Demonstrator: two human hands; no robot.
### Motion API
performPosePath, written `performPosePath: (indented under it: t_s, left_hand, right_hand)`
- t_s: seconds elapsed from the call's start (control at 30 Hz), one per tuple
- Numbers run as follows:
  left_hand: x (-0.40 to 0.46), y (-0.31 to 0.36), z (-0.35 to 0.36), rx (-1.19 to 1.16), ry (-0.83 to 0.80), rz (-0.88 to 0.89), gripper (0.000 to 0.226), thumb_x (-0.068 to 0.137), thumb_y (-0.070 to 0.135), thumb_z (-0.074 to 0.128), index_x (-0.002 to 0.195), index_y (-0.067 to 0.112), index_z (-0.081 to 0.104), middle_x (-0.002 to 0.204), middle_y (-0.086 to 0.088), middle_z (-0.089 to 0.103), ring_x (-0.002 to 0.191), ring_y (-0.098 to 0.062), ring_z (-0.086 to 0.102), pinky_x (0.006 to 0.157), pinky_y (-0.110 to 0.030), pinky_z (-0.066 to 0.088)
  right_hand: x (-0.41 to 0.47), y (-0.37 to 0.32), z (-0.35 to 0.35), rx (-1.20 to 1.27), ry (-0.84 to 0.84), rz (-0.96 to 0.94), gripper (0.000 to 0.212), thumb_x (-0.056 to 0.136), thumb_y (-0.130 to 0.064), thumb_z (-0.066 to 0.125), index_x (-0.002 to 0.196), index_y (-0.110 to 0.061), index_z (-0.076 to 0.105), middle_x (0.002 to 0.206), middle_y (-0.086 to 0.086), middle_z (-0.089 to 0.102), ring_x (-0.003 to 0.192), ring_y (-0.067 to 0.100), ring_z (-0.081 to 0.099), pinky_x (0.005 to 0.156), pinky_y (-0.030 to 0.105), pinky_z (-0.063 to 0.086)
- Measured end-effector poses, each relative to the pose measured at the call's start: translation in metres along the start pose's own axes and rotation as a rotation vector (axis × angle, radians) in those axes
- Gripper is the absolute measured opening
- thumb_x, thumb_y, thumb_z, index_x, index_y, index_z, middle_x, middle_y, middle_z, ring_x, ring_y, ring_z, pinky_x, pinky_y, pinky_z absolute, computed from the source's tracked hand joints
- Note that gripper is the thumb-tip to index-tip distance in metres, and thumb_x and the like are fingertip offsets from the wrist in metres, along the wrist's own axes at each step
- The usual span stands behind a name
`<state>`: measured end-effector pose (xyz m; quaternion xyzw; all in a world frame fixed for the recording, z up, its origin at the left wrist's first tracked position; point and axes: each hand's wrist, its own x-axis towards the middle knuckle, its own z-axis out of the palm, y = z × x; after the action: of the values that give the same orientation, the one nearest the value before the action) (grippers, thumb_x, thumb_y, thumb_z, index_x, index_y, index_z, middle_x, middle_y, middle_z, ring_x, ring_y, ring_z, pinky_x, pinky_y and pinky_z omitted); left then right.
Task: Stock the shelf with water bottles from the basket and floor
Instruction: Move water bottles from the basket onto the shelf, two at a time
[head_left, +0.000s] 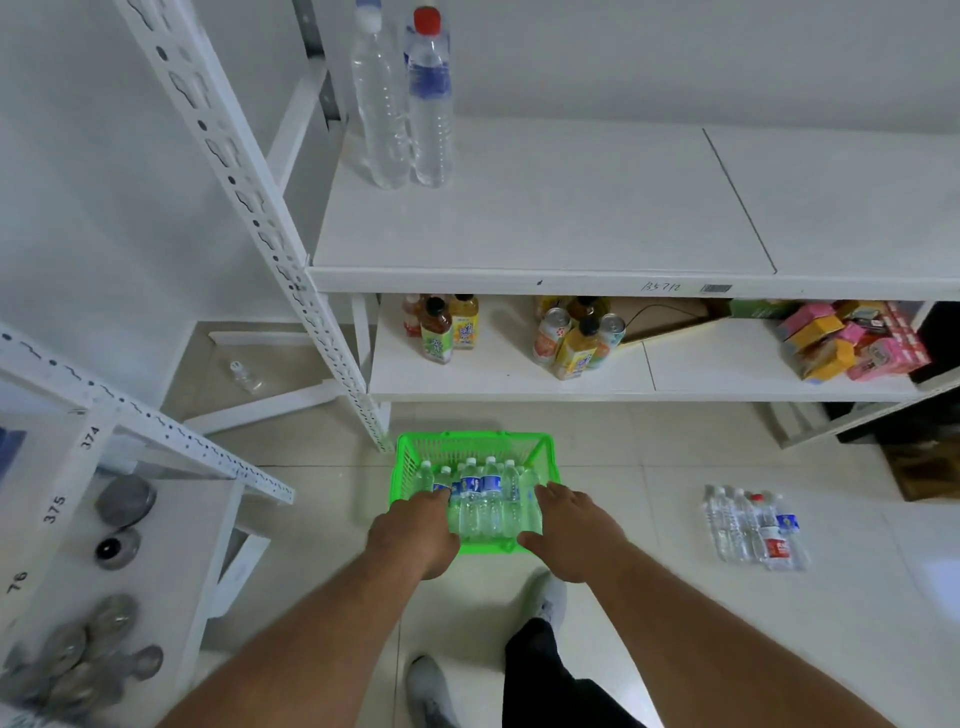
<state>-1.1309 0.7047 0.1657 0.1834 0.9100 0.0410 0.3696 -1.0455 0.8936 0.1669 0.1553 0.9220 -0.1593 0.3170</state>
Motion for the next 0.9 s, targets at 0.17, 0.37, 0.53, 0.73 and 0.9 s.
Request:
performPosePath:
  t_s: [0.17,0.37,0.53,0.73,0.9]
  left_hand:
    - [0.046,0.019,0.011,-0.045,-0.045,-0.062,0.064,0.087,0.044,0.054,0.147,0.031,0.035,0.145,0.004,0.049,0.128,-0.026,0.05,0.1,-0.039,0.046]
    - [0.135,0.018,0.047,-0.191,-0.057,-0.132,0.067,0.088,0.046,0.055,0.149,0.031,0.032,0.148,0.0,0.047,0.132,-0.027,0.049,0.104,-0.039,0.045]
    - [0.232,-0.016,0.109,-0.306,-0.085,-0.173,0.073,0.089,0.044,0.062,0.151,0.023,0.032,0.149,-0.008,0.047,0.133,-0.027,0.049,0.105,-0.034,0.042]
    - [0.362,-0.061,0.223,-0.373,-0.124,-0.248,0.071,0.085,0.043,0.068,0.144,0.014,0.042,0.142,-0.013,0.054,0.128,-0.029,0.054,0.1,-0.031,0.045]
    - [0.448,-0.083,0.326,-0.447,-0.183,-0.239,0.074,0.084,0.044,0.069,0.144,0.011,0.04,0.134,-0.017,0.059,0.108,-0.035,0.066,0.08,-0.033,0.052]
  right_hand:
    - [0.053,0.032,0.001,0.035,-0.082,-0.023,0.076,0.096,-0.054,0.049,0.154,-0.013,0.024,0.159,0.007,0.029,0.142,0.029,0.032,0.114,0.041,0.033]
    - [0.15,0.056,0.026,0.096,-0.154,-0.013,0.074,0.095,-0.054,0.051,0.151,-0.012,0.029,0.154,0.01,0.037,0.137,0.03,0.039,0.107,0.039,0.037]
    - [0.25,0.069,0.087,0.218,-0.196,0.051,0.075,0.095,-0.054,0.052,0.153,-0.013,0.029,0.154,0.012,0.039,0.137,0.03,0.043,0.106,0.036,0.038]
    - [0.389,0.09,0.207,0.279,-0.175,0.145,0.067,0.096,-0.049,0.054,0.146,-0.007,0.039,0.143,0.018,0.052,0.128,0.033,0.052,0.099,0.032,0.042]
    - [0.486,0.11,0.301,0.375,-0.121,0.243,0.056,0.097,-0.043,0.056,0.137,-0.005,0.047,0.132,0.017,0.059,0.117,0.032,0.058,0.084,0.027,0.04]
